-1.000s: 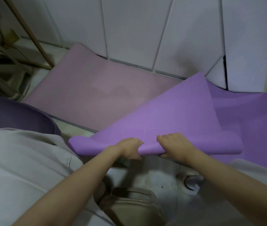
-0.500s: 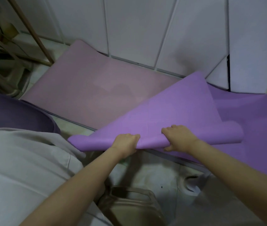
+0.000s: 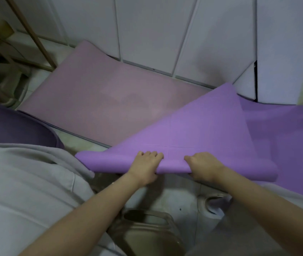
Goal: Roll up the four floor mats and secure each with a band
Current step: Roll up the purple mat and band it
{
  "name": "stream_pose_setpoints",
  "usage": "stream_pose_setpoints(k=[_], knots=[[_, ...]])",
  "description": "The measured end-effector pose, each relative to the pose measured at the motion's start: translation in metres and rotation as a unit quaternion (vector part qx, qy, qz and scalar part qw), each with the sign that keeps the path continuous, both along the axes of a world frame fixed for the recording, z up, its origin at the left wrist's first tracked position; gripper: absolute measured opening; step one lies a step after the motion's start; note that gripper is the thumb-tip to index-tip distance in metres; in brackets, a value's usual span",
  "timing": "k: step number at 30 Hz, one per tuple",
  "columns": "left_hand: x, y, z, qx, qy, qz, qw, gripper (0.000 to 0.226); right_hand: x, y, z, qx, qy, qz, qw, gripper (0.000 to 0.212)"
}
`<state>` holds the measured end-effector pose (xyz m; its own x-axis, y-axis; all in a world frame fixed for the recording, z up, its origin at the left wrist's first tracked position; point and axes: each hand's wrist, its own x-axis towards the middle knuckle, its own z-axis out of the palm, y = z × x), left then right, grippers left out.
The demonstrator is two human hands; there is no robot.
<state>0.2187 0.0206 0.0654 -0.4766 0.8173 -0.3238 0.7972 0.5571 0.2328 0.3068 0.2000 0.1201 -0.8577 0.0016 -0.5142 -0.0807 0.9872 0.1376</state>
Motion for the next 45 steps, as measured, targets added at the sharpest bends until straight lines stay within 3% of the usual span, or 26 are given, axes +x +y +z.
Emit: stream_pose_setpoints(k=[4,10,18,22,27,33,36,40,45], knots=[[0.013,0.006,-0.005,0.07,0.055,-0.007,0.996,0.057,-0.001,0.002,0.002,-0.021,0.014,-0.013,1.0,0.042],[0.011,0.017,-0.006,0.02,0.036,-0.019,0.999,0.046,0.006,0.003,0.007,-0.016,-0.03,-0.049,0.998,0.059],[0.007,0.011,-0.005,-0.017,-0.079,-0.016,0.997,0.036,0.01,-0.007,0.004,0.0,0.007,-0.009,1.0,0.042],[0.01,0.015,-0.001,-0.04,-0.112,-0.027,0.992,0.029,0.013,-0.008,0.012,0.017,0.044,0.035,0.998,0.05],[0.02,0.013,-0.004,-0.041,-0.024,-0.056,0.997,0.028,0.02,-0.007,0.005,-0.035,-0.104,-0.072,0.991,0.054],[0.022,0.01,-0.011,-0.017,0.042,-0.048,0.998,0.033,0.008,-0.006,0.005,-0.066,-0.15,-0.093,0.982,0.045],[0.017,0.009,-0.01,-0.031,0.003,-0.036,0.999,0.03,0.005,-0.005,0.003,-0.071,-0.146,-0.08,0.984,0.044],[0.007,0.012,-0.004,-0.064,-0.144,-0.032,0.987,0.04,0.01,-0.008,-0.001,-0.057,-0.141,-0.058,0.987,0.046],[0.012,0.011,-0.003,-0.058,-0.088,-0.018,0.994,0.029,0.016,-0.009,-0.008,-0.002,-0.065,-0.003,0.998,0.045]])
